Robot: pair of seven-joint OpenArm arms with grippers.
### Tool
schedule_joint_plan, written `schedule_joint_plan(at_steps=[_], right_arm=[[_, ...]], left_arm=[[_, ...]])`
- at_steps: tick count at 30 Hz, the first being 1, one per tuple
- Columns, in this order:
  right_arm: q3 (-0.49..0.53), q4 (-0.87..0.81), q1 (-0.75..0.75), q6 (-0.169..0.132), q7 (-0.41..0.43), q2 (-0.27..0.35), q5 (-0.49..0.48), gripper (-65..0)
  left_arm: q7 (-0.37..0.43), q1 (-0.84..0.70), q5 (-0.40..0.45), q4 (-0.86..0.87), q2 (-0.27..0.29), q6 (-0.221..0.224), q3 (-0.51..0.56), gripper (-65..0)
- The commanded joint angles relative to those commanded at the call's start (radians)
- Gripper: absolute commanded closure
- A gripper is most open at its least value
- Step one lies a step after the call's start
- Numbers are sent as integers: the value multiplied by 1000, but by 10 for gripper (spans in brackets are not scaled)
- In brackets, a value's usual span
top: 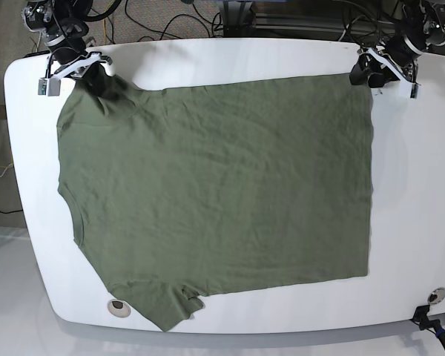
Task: Fold the T-shirt properly
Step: 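Pull both grasped corners back to straighten the shirt edge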
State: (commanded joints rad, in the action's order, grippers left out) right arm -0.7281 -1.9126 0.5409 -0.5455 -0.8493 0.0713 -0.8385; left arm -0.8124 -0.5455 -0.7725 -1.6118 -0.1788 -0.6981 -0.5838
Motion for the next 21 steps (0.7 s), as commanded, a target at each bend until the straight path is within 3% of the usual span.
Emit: schedule_joint_plan(at_steps=[10, 21], right_arm=[[2, 2, 2, 0, 0, -2, 2, 0], [2, 2, 2, 0, 0, -2, 3, 0]], left_arm=[[0, -52, 0, -3, 44, 0, -2, -324], [0, 21, 2, 6, 60, 0, 0, -324]])
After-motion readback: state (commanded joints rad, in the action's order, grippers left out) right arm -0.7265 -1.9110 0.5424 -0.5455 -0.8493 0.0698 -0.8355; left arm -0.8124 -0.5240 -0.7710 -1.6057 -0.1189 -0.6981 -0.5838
